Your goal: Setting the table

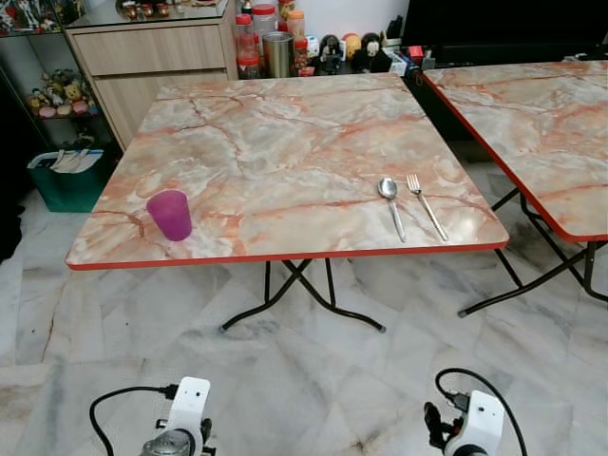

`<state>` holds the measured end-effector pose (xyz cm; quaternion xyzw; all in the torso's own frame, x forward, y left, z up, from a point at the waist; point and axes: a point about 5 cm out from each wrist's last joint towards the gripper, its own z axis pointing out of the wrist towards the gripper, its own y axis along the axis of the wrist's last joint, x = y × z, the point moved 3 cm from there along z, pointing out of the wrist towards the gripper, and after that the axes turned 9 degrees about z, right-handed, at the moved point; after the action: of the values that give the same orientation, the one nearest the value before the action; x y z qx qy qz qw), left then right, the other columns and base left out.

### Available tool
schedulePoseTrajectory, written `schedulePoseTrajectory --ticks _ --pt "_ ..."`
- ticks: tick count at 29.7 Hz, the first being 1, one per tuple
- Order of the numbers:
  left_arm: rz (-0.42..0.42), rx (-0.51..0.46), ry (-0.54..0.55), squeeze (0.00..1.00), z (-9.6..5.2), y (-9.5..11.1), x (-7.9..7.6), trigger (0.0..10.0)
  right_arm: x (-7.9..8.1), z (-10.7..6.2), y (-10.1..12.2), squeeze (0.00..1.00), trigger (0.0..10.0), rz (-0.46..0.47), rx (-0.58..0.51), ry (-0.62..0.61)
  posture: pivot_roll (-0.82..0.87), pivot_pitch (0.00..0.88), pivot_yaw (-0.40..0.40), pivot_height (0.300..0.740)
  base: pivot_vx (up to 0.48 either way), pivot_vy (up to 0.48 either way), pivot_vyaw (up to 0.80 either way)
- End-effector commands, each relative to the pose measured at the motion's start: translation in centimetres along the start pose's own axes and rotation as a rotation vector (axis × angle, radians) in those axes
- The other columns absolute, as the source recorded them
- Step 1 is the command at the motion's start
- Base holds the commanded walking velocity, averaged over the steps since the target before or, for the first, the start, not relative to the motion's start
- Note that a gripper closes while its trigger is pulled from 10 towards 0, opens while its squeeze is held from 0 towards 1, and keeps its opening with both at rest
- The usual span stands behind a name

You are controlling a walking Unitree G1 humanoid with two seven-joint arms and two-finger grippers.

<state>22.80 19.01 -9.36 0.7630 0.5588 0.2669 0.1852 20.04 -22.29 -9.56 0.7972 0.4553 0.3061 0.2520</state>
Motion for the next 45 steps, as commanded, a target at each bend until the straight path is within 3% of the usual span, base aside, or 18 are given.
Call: schedulePoseTrajectory --ticks 1,9,13,17,20,27,32,45 --pt "0.012 0.022 -0.006 0.0 -0.1 -0.9 -0.3 10.0 -0.2 -0.1 -0.2 0.0 10.0 -0.007 0.01 -0.004 0.04 0.0 0.016 0.736 0.0 0.0 0.0" --pt "0.031 0.026 -0.001 0.0 -0.4 -1.7 0.3 10.0 -0.4 -0.2 -0.6 0.0 10.0 -0.032 0.04 -0.007 0.04 0.0 0.01 0.736 0.0 0.0 0.0" --pt "0.039 0.062 0.022 0.0 -0.8 -3.4 1.6 10.0 -0.7 -0.2 -1.0 0.0 10.0 -0.053 0.071 -0.021 0.05 0.0 0.004 0.736 0.0 0.0 0.0" --pt "-0.011 0.125 0.068 0.0 -1.6 -5.8 2.8 10.0 -1.2 -0.4 -1.5 0.0 10.0 -0.063 0.105 -0.054 0.04 0.0 0.002 0.736 0.0 0.0 0.0" --pt "-0.052 0.135 0.09 0.0 -1.9 -6.6 3.2 10.0 -1.2 -0.4 -1.8 0.0 10.0 -0.056 0.117 -0.059 0.04 0.0 0.002 0.736 0.0 0.0 0.0" --pt "-0.096 0.14 0.108 0.0 -2.0 -7.0 3.0 10.0 -1.2 -0.5 -2.0 0.0 10.0 -0.084 0.133 -0.052 0.03 0.0 0.003 0.736 0.0 0.0 0.0" --pt "-0.039 0.138 0.067 0.0 -1.8 -6.6 2.3 10.0 -1.3 -0.6 -2.2 0.0 10.0 -0.064 0.134 -0.061 0.03 0.0 0.007 0.736 0.155 0.0 0.27" --pt "-0.058 0.144 0.063 0.0 -1.8 -6.7 2.2 10.0 -1.3 -0.4 -1.8 0.0 10.0 -0.104 0.144 -0.054 0.03 0.0 0.003 0.736 0.296 0.0 0.07"
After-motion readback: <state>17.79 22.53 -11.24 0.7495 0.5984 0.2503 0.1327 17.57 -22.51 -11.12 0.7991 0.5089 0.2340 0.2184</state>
